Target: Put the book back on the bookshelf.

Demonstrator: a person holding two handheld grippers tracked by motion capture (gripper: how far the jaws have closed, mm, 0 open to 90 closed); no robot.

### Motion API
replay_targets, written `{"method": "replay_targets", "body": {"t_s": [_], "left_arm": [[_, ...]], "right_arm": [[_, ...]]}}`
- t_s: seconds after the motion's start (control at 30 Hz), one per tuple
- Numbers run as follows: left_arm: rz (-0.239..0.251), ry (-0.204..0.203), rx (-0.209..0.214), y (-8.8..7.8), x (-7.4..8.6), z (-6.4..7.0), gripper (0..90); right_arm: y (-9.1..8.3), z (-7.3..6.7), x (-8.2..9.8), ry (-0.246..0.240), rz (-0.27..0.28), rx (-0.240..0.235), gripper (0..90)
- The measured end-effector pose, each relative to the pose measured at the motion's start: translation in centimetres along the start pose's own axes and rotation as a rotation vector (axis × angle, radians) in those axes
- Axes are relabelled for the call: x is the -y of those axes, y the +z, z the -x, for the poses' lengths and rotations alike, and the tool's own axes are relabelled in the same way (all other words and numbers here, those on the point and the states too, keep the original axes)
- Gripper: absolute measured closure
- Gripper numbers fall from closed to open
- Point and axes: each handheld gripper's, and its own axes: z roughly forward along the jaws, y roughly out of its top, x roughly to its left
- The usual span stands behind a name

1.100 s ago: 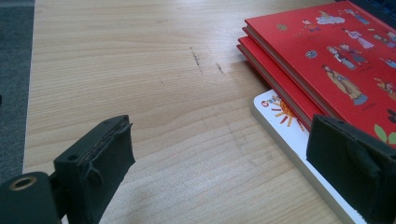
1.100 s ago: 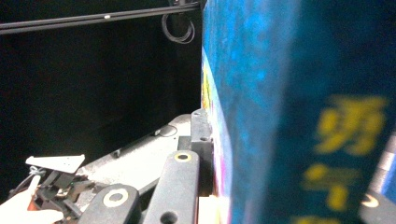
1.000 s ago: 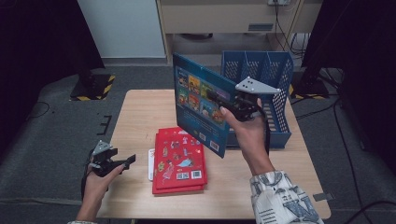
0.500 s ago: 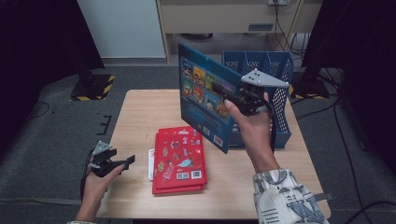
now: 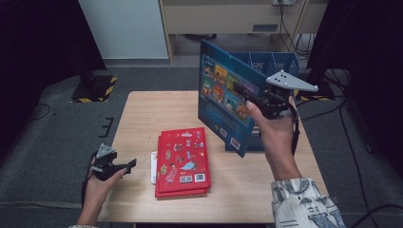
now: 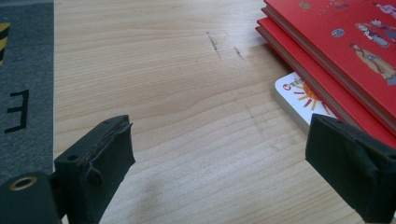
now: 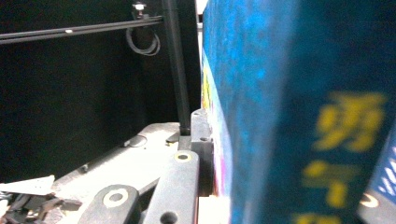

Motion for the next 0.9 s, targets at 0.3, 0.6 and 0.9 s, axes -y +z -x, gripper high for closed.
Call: {"method": "replay_targets", "body": {"t_s": [0.3,0.6,0.9], "left_arm": [[-0.009,0.002,-0.002,0.2,0.1,-0.1,7.0],[-0.01,-0.001,-0.006,0.1,0.2,-0.1,6.9],[-0.012,-0.005,-0.009,0.1,0.3,-0.2,6.9]], "right_arm": [[-1.3,0.9,0.1,0.011,0.01,0.028,83.4],[-2.7,1.2,-0.2,0.016,0.012,0.047,83.4],[-4.7,2.0,-0.8,0.022,0.021,0.096,83.4]]}}
